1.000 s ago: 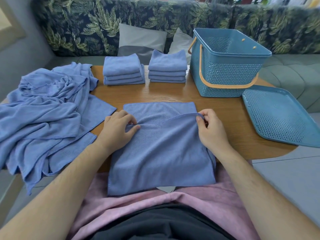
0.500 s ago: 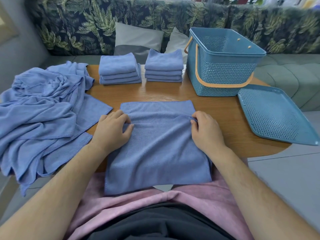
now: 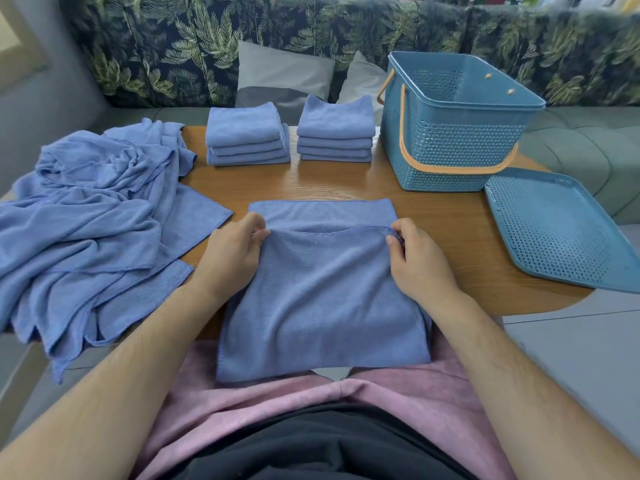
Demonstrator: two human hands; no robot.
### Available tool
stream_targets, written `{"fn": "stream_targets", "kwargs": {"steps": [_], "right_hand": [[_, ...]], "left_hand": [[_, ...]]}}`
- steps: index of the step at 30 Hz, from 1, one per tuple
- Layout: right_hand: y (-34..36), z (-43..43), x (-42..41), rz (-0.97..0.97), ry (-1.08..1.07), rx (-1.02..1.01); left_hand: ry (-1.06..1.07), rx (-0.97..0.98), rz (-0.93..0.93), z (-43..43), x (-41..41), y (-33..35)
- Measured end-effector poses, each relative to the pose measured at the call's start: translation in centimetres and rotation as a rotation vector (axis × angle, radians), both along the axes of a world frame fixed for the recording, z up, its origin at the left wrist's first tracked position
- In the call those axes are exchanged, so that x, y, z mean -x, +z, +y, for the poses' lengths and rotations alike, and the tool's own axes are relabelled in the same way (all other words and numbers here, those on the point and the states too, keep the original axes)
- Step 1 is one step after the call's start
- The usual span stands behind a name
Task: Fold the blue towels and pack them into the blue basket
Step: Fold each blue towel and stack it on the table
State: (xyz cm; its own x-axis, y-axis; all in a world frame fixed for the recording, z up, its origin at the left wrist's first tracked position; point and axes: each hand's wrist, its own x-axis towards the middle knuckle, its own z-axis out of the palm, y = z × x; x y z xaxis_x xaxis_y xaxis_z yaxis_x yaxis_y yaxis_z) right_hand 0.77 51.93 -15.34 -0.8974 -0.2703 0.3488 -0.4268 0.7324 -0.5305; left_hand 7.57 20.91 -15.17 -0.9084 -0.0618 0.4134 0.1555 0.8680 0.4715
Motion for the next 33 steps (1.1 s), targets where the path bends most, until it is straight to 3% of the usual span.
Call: {"fn": "stream_targets", "kwargs": {"steps": [9,19,27,33], "right_hand": [[1.8,0.7,-0.5,-0.036,-0.069,-0.098],[1.0,0.4,-0.1,-0.155,-0.116,0.035],[1.8,0.5,-0.3,-0.137,-0.115,0.0],[2.0,0.8,-0.4,-0.13,-0.098,-0.056]], "left_hand": [[0.095,0.009,-0.008,-0.3,-0.2,0.6],[0.048,-0.345,-0.151,-1.2,0.2,-0.5],[-0.016,-0.053,-0.194,-1.7,0.3,-0.1],[-0.051,0.062,-0.231,-1.6,0.3,0.1]]}}
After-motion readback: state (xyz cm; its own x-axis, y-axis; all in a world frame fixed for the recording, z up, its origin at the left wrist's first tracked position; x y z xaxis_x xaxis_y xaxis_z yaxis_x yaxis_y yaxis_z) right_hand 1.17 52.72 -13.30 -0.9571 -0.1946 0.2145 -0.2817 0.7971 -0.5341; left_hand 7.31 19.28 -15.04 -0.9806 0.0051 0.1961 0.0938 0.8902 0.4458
